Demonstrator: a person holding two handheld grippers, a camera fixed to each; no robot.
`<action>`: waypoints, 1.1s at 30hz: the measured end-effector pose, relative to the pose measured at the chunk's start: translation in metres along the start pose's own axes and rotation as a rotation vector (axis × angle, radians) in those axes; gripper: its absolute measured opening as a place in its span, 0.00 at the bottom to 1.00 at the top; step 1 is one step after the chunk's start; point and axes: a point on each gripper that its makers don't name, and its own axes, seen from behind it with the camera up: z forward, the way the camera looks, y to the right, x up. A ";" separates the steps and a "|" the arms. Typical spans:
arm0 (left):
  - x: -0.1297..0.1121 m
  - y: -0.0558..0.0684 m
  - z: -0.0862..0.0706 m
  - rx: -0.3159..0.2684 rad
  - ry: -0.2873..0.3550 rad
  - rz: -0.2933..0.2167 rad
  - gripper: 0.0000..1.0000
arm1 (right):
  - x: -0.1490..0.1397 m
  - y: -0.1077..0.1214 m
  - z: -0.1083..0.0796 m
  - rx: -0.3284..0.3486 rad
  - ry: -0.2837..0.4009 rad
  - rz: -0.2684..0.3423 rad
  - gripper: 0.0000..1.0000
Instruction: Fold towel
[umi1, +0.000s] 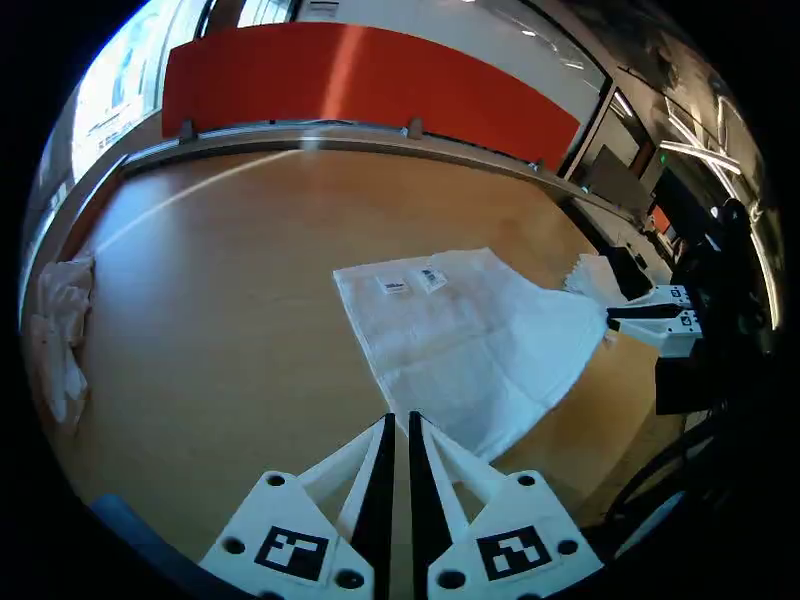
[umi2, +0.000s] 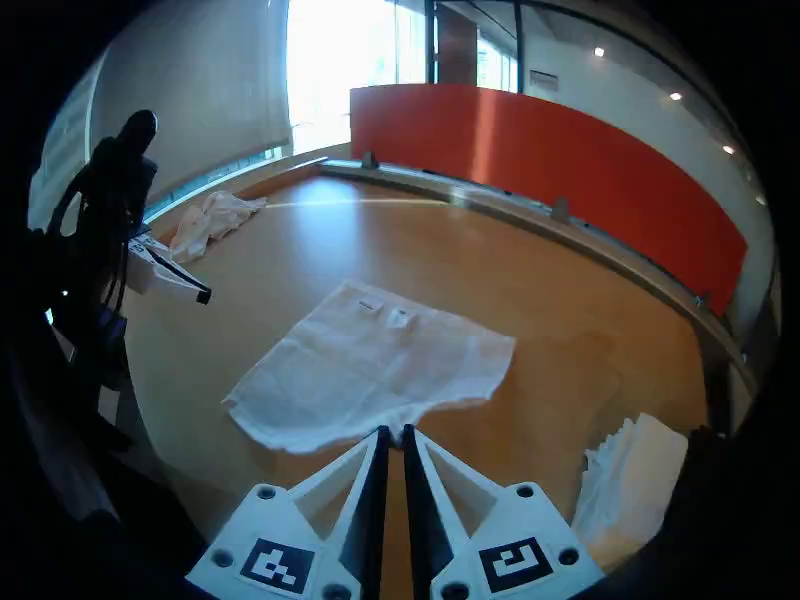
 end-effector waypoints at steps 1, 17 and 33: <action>-0.001 0.000 0.001 0.003 -0.004 0.002 0.15 | 0.000 0.000 0.000 -0.001 0.000 -0.001 0.10; -0.020 0.008 0.011 -0.017 -0.058 0.065 0.64 | -0.004 0.002 0.001 -0.008 -0.004 -0.003 0.10; -0.086 0.039 0.054 -0.051 -0.188 0.158 0.64 | -0.009 0.005 0.005 -0.013 -0.012 -0.001 0.10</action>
